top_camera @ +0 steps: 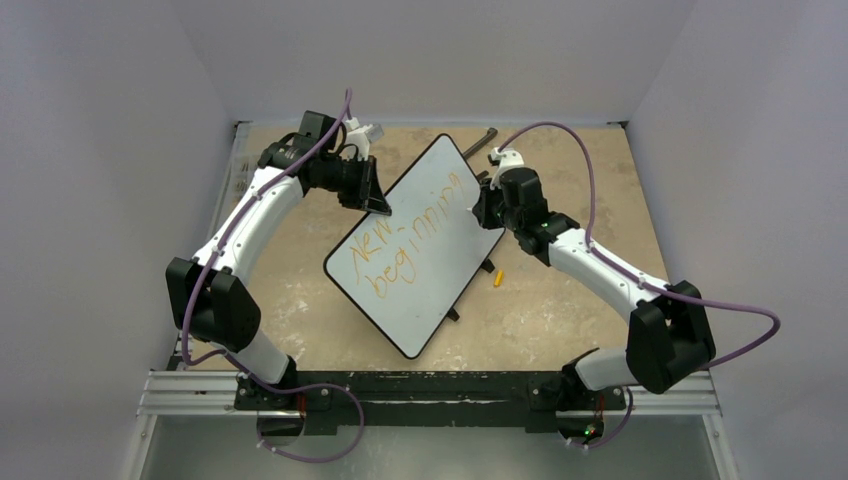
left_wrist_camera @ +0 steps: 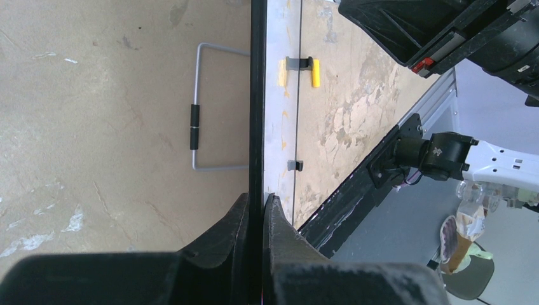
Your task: Write a sentence on the whiteboard
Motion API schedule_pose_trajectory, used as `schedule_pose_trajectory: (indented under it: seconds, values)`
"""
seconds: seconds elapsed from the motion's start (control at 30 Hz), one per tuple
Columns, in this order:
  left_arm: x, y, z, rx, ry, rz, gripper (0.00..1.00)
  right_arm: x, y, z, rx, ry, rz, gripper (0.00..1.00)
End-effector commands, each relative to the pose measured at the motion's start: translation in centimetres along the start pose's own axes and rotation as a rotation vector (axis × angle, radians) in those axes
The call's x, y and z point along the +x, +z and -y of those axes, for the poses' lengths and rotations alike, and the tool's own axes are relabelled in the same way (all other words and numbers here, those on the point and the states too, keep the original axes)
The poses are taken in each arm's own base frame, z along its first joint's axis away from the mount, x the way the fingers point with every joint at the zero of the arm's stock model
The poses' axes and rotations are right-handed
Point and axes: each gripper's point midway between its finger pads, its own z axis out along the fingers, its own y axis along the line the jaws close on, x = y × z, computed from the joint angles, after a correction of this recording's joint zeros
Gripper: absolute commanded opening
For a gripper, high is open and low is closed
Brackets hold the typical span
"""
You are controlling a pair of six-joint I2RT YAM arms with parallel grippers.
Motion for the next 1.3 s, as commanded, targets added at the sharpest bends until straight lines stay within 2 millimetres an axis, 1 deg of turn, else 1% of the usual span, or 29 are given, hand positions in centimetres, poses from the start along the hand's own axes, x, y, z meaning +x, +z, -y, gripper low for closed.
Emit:
schedule_pose_trajectory:
  seconds: [0.0, 0.2, 0.23, 0.3, 0.4, 0.47, 0.6, 0.7, 0.8, 0.93, 1.13, 1.27]
  values:
    - [-1.5, -1.3, -1.2, -0.103, 0.104, 0.074, 0.00, -2.7, -0.7, -2.1, -0.079, 0.017, 0.051, 0.00]
    - [-1.5, -1.3, -1.2, -0.101, 0.106, 0.076, 0.00, -5.1, -1.0, -2.9, -0.097, 0.022, 0.094, 0.00]
    - [-1.5, -1.3, -1.2, -0.102, 0.105, 0.075, 0.00, -5.4, -1.1, -3.3, -0.116, 0.021, 0.097, 0.00]
    - [-1.5, -1.3, -1.2, -0.100, 0.105, 0.075, 0.00, -5.5, -1.3, -3.9, -0.152, 0.021, 0.097, 0.00]
    - [-1.5, -1.4, -1.2, -0.103, 0.105, 0.076, 0.00, -5.7, -1.7, -4.1, -0.162, 0.033, 0.104, 0.00]
    - [-1.5, -1.4, -1.2, -0.103, 0.106, 0.077, 0.00, -6.1, -2.2, -4.0, -0.155, 0.047, 0.124, 0.00]
    - [-1.5, -1.4, -1.1, -0.101, 0.106, 0.079, 0.00, -7.6, -3.6, -3.4, -0.119, 0.055, 0.178, 0.00]
    - [-1.5, -1.5, -1.0, -0.100, 0.107, 0.081, 0.00, -8.7, -4.1, -2.2, -0.056, 0.053, 0.217, 0.00]
    - [-1.5, -1.6, -1.0, -0.099, 0.108, 0.081, 0.00, -9.4, -3.7, -1.2, -0.020, 0.060, 0.227, 0.00]
    - [-1.5, -1.7, -0.9, -0.096, 0.108, 0.085, 0.00, -10.0, -3.0, -0.6, -0.007, 0.070, 0.230, 0.00]
    - [-1.5, -1.7, -0.8, -0.091, 0.109, 0.088, 0.00, -11.8, -2.0, -0.2, 0.000, 0.083, 0.252, 0.00]
    - [-1.5, -1.7, -0.8, -0.089, 0.109, 0.086, 0.00, -12.6, -1.2, -0.2, 0.000, 0.081, 0.256, 0.00]
